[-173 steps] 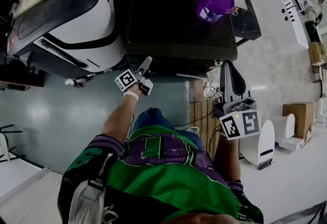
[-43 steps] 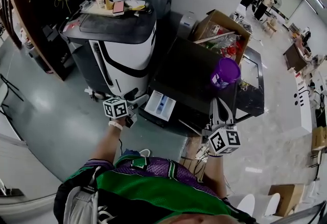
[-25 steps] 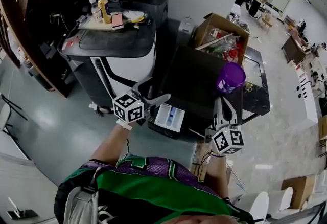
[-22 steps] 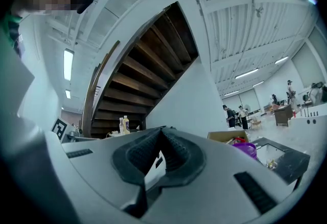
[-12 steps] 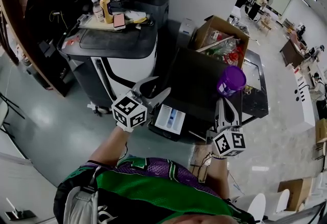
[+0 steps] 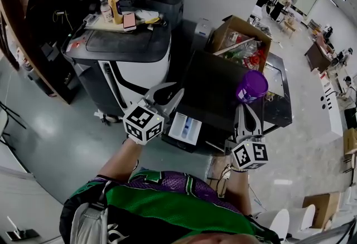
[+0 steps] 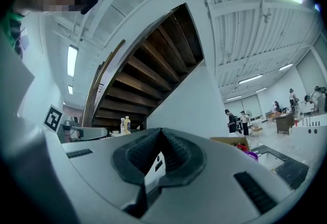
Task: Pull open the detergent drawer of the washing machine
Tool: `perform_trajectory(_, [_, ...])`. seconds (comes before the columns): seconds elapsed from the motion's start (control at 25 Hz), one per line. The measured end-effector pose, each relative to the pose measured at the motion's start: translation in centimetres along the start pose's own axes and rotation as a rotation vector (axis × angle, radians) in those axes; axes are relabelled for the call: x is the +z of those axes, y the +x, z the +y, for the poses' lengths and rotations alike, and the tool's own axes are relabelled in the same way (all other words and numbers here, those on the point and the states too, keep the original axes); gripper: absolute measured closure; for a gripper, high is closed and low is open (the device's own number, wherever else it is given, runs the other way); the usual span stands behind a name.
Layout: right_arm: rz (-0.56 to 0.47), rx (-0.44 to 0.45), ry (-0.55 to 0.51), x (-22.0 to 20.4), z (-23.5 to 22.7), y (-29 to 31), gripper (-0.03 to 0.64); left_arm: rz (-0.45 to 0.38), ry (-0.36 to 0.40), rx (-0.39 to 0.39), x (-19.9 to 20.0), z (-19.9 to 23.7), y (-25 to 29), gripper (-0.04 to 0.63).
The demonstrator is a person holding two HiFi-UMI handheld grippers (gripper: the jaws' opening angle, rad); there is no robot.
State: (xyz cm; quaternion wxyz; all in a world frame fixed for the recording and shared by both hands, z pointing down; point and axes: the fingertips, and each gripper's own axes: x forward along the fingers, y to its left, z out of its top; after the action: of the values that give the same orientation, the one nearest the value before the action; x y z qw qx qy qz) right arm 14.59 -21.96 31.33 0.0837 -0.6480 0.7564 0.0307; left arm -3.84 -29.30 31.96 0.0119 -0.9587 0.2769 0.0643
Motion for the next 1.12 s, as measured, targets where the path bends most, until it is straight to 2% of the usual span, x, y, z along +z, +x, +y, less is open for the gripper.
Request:
perform_trajectory(0.36, [-0.009, -0.015, -0.004, 0.3, -0.4, -0.8, 0.615, -0.005, 0.013, 0.052, 0.5, -0.1, -0.3, 0.565])
perform_trajectory(0.6, [-0.001, -0.035, -0.001, -0.2, -0.9, -1.8, 0.616, 0.017, -0.025, 0.048, -0.4, -1.0, -0.4, 0.575])
perform_trajectory(1.12, [0.011, -0.060, -0.018, -0.2, -1.9, -3.2, 0.617, 0.000, -0.017, 0.053, -0.3, -2.4, 0.0, 0.577])
